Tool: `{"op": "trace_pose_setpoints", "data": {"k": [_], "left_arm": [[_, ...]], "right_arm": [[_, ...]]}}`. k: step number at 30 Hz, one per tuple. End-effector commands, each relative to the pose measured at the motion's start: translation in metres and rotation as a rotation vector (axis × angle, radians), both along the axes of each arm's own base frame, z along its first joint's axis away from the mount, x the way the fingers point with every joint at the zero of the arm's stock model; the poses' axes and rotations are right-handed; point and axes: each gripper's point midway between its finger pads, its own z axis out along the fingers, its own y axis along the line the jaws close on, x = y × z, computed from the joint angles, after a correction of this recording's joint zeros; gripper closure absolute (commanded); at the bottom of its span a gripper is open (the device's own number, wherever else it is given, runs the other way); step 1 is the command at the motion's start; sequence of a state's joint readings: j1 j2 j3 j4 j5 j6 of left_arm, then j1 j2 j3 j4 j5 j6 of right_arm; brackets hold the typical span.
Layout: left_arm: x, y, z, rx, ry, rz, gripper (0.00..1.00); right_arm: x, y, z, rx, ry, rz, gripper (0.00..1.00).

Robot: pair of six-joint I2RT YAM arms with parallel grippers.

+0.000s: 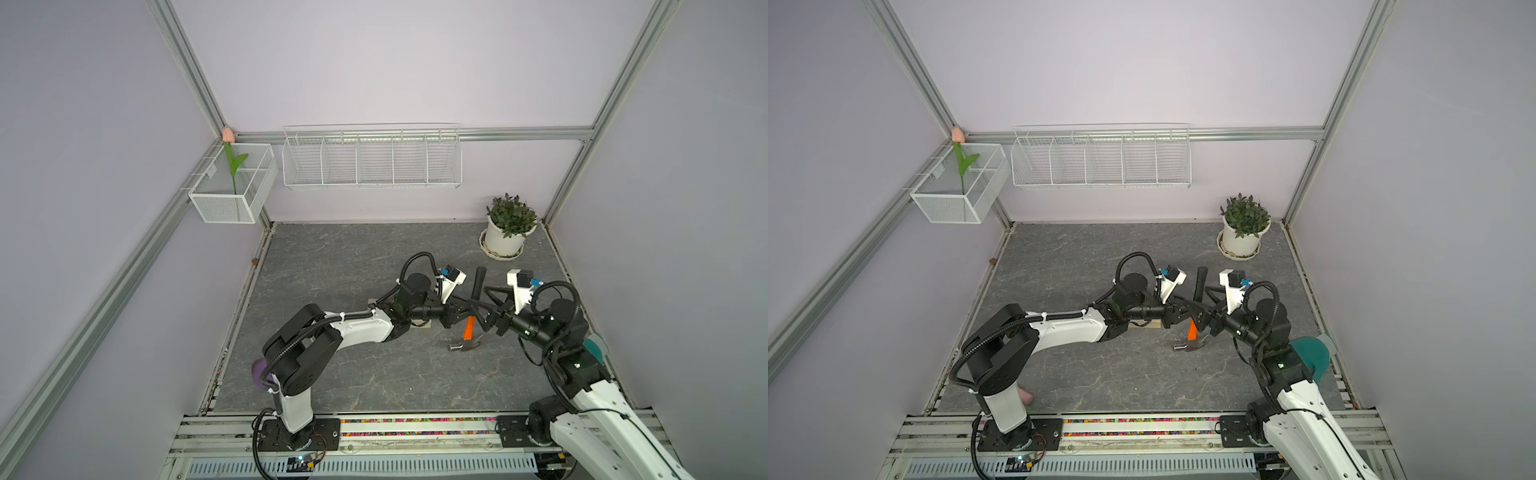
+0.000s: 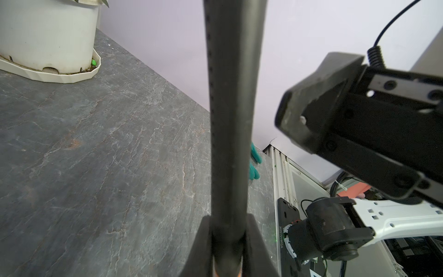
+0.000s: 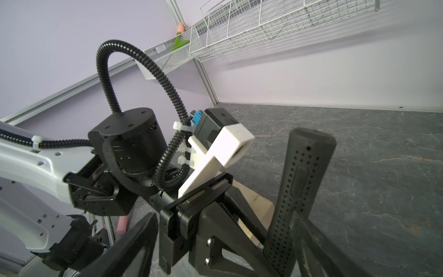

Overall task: Use a claw hammer to pull out a nail
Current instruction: Pick up the hammer at the center of the board.

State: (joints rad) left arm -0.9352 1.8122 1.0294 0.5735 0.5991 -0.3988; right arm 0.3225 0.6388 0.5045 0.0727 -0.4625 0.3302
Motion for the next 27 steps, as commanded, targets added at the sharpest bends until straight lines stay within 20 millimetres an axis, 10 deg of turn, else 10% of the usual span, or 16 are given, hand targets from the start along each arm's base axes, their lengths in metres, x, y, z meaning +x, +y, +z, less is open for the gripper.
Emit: {"op": "trace_pose_setpoints", "data": {"k": [1, 27], "left_arm": [[0.0, -0.002, 0.035, -0.111, -0.05, -0.036, 1.0], [-0.037, 0.041, 0.046, -0.161, -0.102, -0.327, 1.0]], "right_arm": [[-0.008, 0.003, -0.004, -0.016, -0.003, 0.042, 0.1], [0.008, -0.007, 0.023, 0.112, 0.0, 0.096, 0.21]]}}
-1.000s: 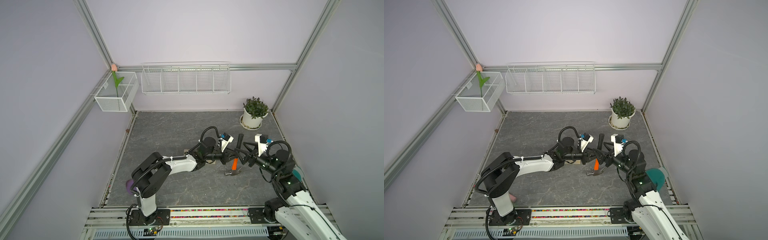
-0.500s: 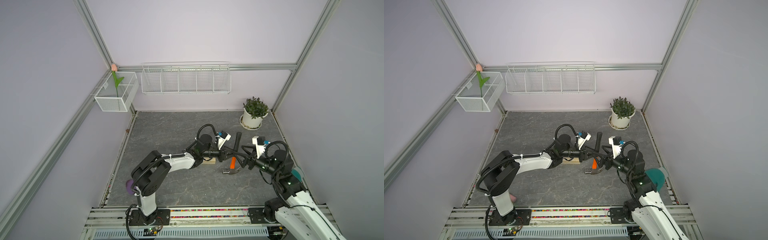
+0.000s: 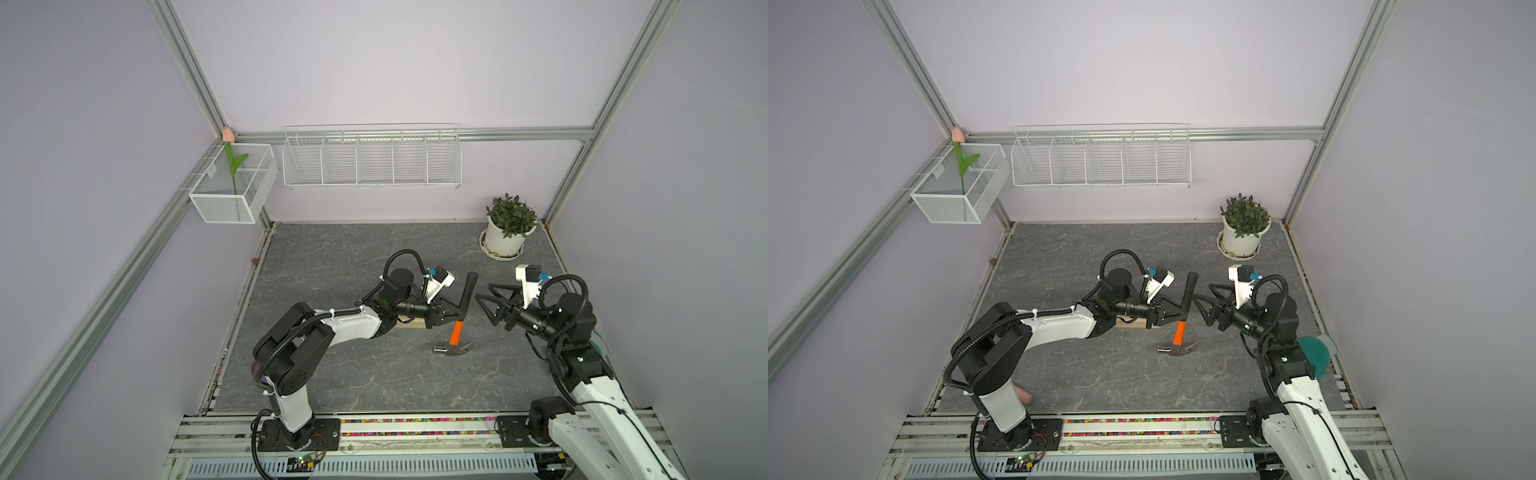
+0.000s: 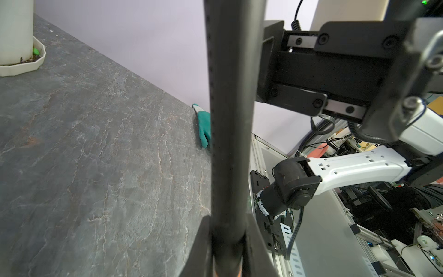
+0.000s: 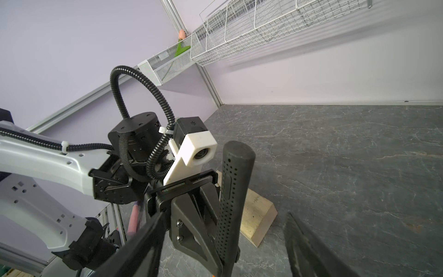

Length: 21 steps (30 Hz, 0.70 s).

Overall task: Use a claw hammer to pull out a nail
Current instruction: Pick up the hammer at the center of the board.

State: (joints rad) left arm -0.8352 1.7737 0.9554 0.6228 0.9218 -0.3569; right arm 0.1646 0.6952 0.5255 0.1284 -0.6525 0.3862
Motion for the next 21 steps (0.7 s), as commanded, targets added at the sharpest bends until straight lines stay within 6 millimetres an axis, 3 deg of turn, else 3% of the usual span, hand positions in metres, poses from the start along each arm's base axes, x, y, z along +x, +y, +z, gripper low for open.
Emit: {"op": "trace_pose_setpoints", "data": {"k": [1, 5, 9, 16, 19, 21], "left_arm": [[-0.02, 0.005, 0.04, -0.115, -0.091, -0.111, 1.0], [-0.02, 0.001, 0.037, -0.102, -0.078, -0.144, 1.0], [-0.019, -0.002, 0.04, -0.11, -0.073, -0.153, 1.0], [-0.015, -0.005, 0.039, -0.092, -0.074, -0.144, 1.0], [-0.007, -0.005, 0.037, -0.08, -0.069, -0.102, 1.0], [0.003, -0.003, 0.035, -0.064, -0.069, -0.045, 0.83]], "right_arm": [[-0.002, 0.01, 0.014, 0.057, -0.028, 0.082, 0.22], [0.005, 0.02, 0.017, 0.108, -0.026, 0.152, 0.3], [0.015, 0.03, 0.007, 0.107, 0.024, 0.186, 0.51], [0.02, 0.041, -0.005, 0.041, 0.047, 0.15, 0.67], [0.024, 0.037, -0.007, 0.009, 0.059, 0.085, 0.79], [0.03, 0.024, -0.014, -0.046, 0.088, -0.019, 0.88]]}}
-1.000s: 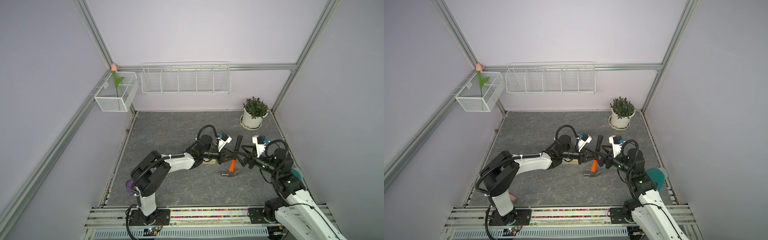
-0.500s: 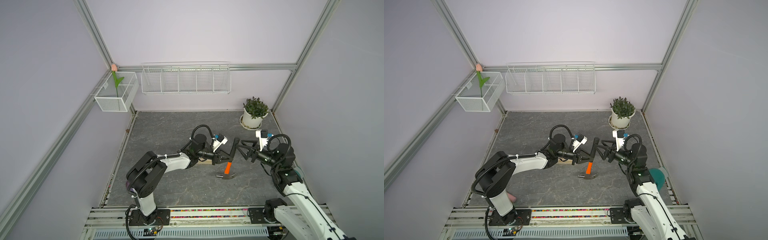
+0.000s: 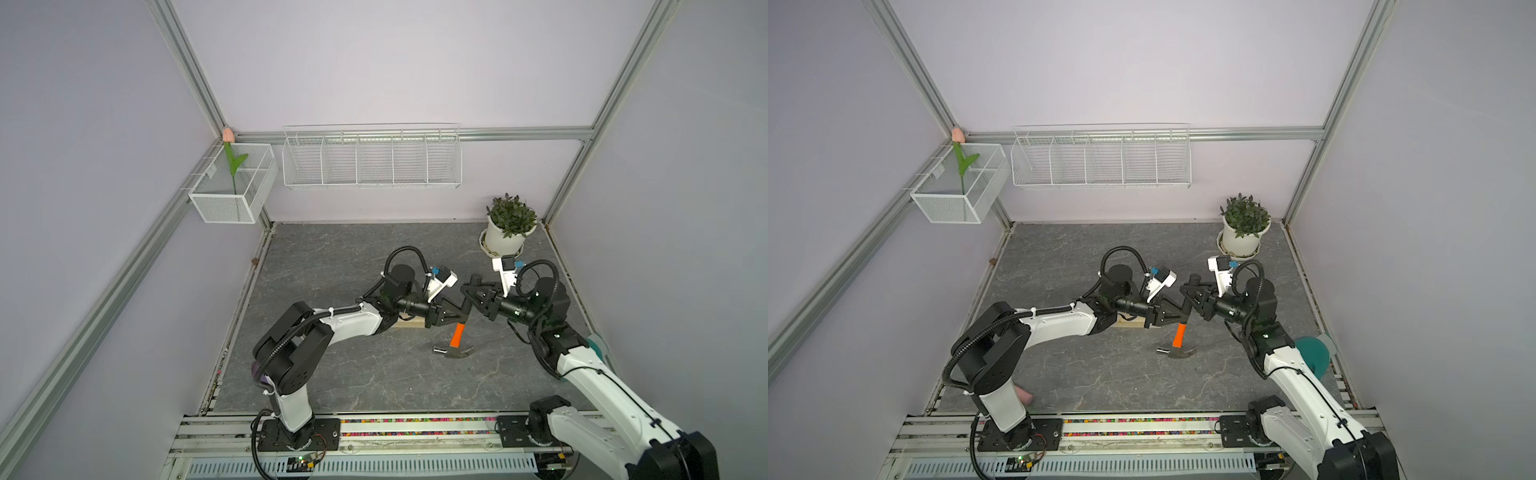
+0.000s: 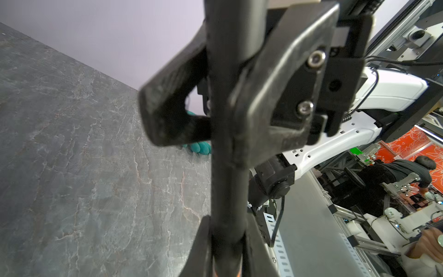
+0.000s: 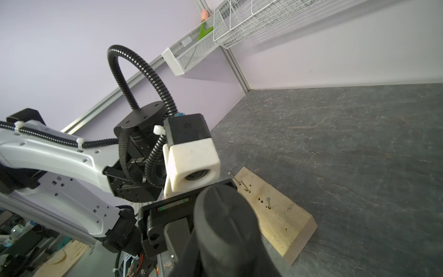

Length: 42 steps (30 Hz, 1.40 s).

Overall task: Use a claw hammer to pull out a nail
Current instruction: Pick up the hammer at the center of the board.

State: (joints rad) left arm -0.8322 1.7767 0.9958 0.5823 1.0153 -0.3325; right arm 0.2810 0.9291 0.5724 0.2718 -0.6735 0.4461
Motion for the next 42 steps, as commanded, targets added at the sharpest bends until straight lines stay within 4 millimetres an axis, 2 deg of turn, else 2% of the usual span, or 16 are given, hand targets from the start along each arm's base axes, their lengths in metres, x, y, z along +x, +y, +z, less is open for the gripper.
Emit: {"op": "trace_pose_setpoints", "data": {"k": [1, 3, 6, 10, 13, 16, 19, 21, 25, 31, 37, 42], "left_arm": [[0.019, -0.001, 0.025, -0.046, -0.061, 0.08, 0.75], [0.03, 0.007, 0.024, -0.041, -0.07, 0.149, 0.62], [0.046, 0.019, 0.021, -0.016, -0.092, 0.254, 0.52], [0.058, 0.028, 0.015, 0.033, -0.135, 0.361, 0.47], [0.065, 0.03, 0.01, 0.05, -0.158, 0.416, 0.46], [0.063, 0.021, 0.002, 0.075, -0.201, 0.457, 0.44], [0.05, -0.001, -0.008, 0.115, -0.263, 0.451, 0.41], [0.045, -0.014, -0.007, 0.084, -0.247, 0.433, 0.4], [0.041, -0.028, -0.004, -0.005, -0.2, 0.407, 0.34], [0.031, -0.056, -0.013, 0.013, -0.241, 0.388, 0.27], [0.025, -0.072, -0.022, 0.023, -0.243, 0.336, 0.28], [0.03, -0.08, -0.034, 0.056, -0.25, 0.331, 0.36]], "right_arm": [[0.013, -0.024, -0.004, -0.109, 0.011, -0.192, 0.92], [0.015, -0.043, -0.007, -0.165, 0.034, -0.31, 0.93], [0.014, -0.072, -0.012, -0.245, 0.074, -0.476, 0.93], [0.013, -0.114, -0.022, -0.329, 0.185, -0.721, 0.93], [0.013, -0.132, -0.026, -0.352, 0.238, -0.849, 0.93], [0.015, -0.141, -0.026, -0.397, 0.25, -0.943, 0.93], [0.023, -0.135, -0.019, -0.37, 0.261, -0.948, 0.93], [0.029, -0.127, -0.013, -0.325, 0.261, -0.935, 0.93], [0.038, -0.115, -0.005, -0.256, 0.254, -0.908, 0.93], [0.046, -0.098, 0.003, -0.135, 0.246, -0.849, 0.93], [0.053, -0.084, 0.005, -0.09, 0.255, -0.8, 0.93], [0.055, -0.076, 0.003, -0.074, 0.269, -0.763, 0.93]]}}
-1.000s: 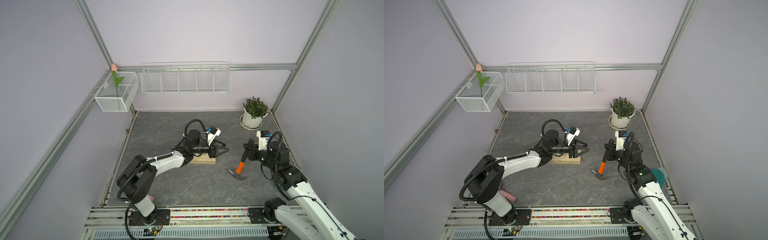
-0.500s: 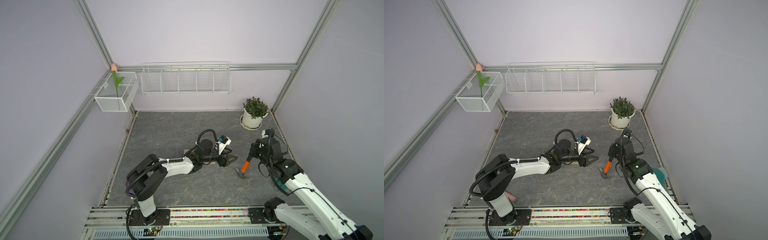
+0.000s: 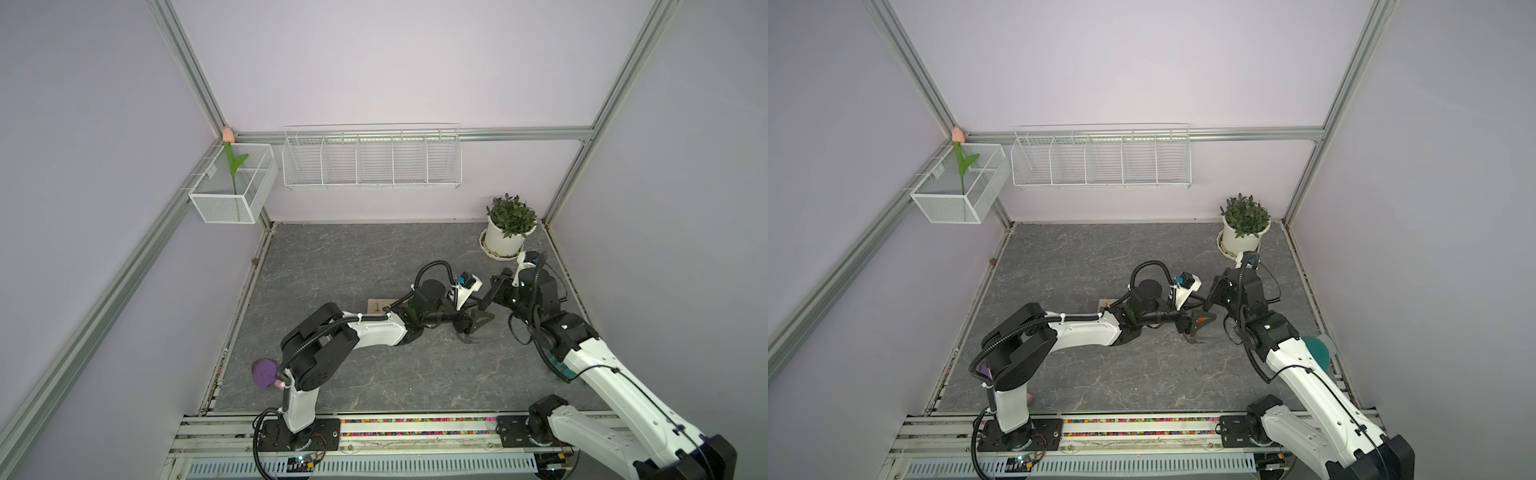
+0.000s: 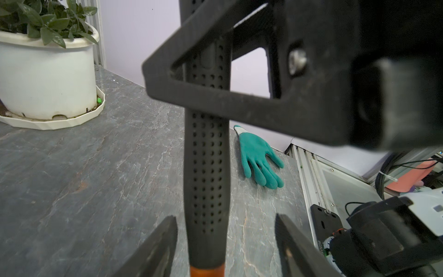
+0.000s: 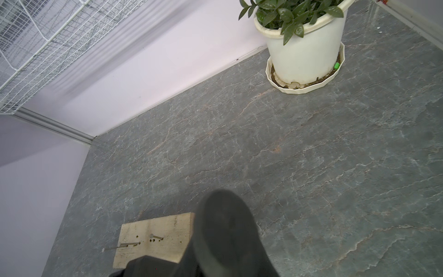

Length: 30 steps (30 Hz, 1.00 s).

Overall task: Use a claw hammer to pull out a nail
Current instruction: Pick up the hammer at the center of the board.

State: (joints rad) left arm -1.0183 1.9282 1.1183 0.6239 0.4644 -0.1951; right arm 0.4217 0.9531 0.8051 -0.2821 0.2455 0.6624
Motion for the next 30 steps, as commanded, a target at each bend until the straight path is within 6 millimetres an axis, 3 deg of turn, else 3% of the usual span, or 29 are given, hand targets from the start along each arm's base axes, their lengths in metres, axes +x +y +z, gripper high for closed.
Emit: {"op": "trace_pose_setpoints", "data": {"k": [1, 5, 10, 12, 13, 15, 18, 21, 25, 30], "left_arm": [[0.005, -0.005, -0.01, 0.03, -0.023, 0.005, 0.36], [0.012, -0.005, -0.02, 0.066, -0.045, 0.036, 0.42], [0.013, -0.003, -0.016, 0.04, -0.055, 0.043, 0.75], [0.012, -0.002, -0.015, 0.036, -0.052, 0.038, 0.96], [0.012, -0.002, -0.014, 0.033, -0.051, 0.038, 1.0], [0.011, 0.002, -0.011, 0.02, -0.047, 0.031, 1.0], [0.013, 0.014, 0.0, -0.035, -0.011, 0.004, 1.0], [0.015, 0.031, 0.012, -0.101, 0.035, -0.053, 1.0], [0.008, 0.048, 0.029, -0.164, 0.047, -0.152, 1.0], [-0.011, 0.059, 0.044, -0.176, 0.02, -0.256, 1.0]], "right_arm": [[0.007, 0.015, 0.032, 0.123, -0.1, 0.028, 0.93], [0.004, 0.014, 0.032, 0.117, -0.102, 0.037, 0.93], [0.003, 0.015, 0.025, 0.095, -0.082, 0.053, 0.93], [0.003, 0.017, 0.023, 0.087, -0.076, 0.065, 0.93], [0.004, 0.017, 0.022, 0.083, -0.074, 0.075, 0.92], [0.003, 0.021, 0.023, 0.079, -0.077, 0.121, 0.79], [-0.001, 0.027, 0.028, 0.129, -0.119, 0.256, 0.39], [-0.016, 0.046, 0.04, 0.246, -0.204, 0.49, 0.17], [-0.041, 0.054, 0.055, 0.308, -0.339, 0.682, 0.1], [-0.052, 0.052, 0.065, 0.33, -0.434, 0.779, 0.08]]}}
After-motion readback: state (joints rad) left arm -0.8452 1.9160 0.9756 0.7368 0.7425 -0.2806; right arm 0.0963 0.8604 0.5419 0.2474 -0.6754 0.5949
